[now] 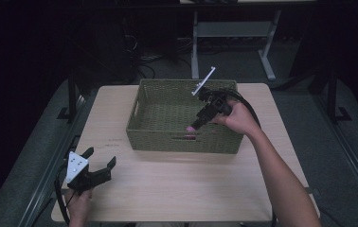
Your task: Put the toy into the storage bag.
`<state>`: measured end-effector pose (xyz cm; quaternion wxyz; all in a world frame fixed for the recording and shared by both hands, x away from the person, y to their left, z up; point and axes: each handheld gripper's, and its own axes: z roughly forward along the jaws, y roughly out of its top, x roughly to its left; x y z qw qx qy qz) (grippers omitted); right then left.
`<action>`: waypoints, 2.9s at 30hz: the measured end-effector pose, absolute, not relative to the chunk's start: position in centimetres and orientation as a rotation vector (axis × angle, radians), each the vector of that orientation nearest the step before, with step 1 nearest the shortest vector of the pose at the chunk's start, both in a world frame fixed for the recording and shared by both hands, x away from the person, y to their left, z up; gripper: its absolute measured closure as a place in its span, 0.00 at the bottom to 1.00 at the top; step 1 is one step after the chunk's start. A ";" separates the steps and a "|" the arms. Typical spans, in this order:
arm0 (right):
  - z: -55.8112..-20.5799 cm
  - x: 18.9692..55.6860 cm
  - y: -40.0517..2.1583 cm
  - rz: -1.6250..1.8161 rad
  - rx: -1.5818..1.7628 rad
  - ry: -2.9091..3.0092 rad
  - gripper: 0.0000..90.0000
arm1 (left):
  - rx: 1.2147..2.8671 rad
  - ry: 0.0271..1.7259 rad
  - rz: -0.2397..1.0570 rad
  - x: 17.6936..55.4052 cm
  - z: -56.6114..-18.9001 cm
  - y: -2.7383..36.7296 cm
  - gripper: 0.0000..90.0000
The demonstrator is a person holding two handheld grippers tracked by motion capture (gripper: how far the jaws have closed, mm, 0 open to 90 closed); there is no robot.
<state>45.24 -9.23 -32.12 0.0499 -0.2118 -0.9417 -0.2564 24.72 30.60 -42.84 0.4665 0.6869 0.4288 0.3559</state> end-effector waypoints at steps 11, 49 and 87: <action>-31.6 43.6 -10.0 -0.828 -0.630 -2.873 0.40 | 1.694 1.049 0.873 24.7 -42.8 30.4 0.14; -31.3 38.4 -11.7 -0.921 -0.574 -2.892 0.39 | 1.688 1.052 0.872 24.7 -42.9 30.4 0.14; -37.4 33.1 -15.9 -0.967 -0.668 -2.826 0.39 | 1.690 1.052 0.872 24.7 -42.9 30.4 0.14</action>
